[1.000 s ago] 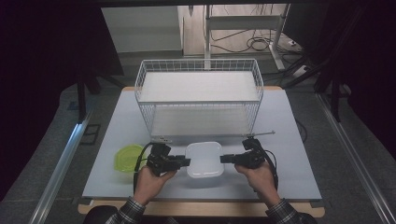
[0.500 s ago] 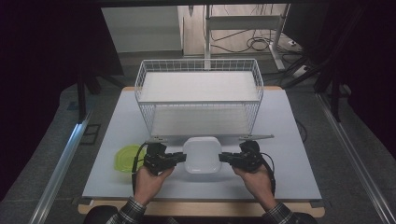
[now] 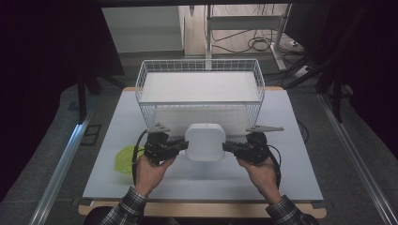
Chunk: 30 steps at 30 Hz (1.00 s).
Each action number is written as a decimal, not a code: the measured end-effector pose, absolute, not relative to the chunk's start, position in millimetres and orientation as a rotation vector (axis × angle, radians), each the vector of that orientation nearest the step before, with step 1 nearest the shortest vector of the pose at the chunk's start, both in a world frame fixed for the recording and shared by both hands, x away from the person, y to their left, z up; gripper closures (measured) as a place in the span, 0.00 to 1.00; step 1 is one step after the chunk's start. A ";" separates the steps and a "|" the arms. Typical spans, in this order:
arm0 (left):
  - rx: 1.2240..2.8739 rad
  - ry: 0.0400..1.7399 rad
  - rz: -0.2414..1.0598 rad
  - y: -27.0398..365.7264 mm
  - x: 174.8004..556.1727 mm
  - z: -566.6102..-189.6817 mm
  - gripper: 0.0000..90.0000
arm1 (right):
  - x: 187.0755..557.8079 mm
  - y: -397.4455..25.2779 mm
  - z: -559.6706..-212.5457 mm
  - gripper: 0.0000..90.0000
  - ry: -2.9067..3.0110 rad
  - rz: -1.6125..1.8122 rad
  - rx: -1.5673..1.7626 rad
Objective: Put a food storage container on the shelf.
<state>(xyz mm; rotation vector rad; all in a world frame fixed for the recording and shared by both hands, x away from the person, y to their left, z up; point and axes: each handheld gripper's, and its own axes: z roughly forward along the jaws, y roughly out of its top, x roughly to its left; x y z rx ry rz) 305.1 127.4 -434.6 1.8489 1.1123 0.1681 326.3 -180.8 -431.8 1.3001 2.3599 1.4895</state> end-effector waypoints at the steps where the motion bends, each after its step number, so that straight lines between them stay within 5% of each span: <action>1: 1.843 1.103 0.184 127.7 305.5 -427.7 0.87 | 326.9 -180.5 -428.9 0.88 2.355 1.496 1.295; 30: 1.754 1.034 0.320 143.8 326.4 -345.3 0.88 | 358.8 -162.9 -347.6 0.87 2.258 1.568 1.149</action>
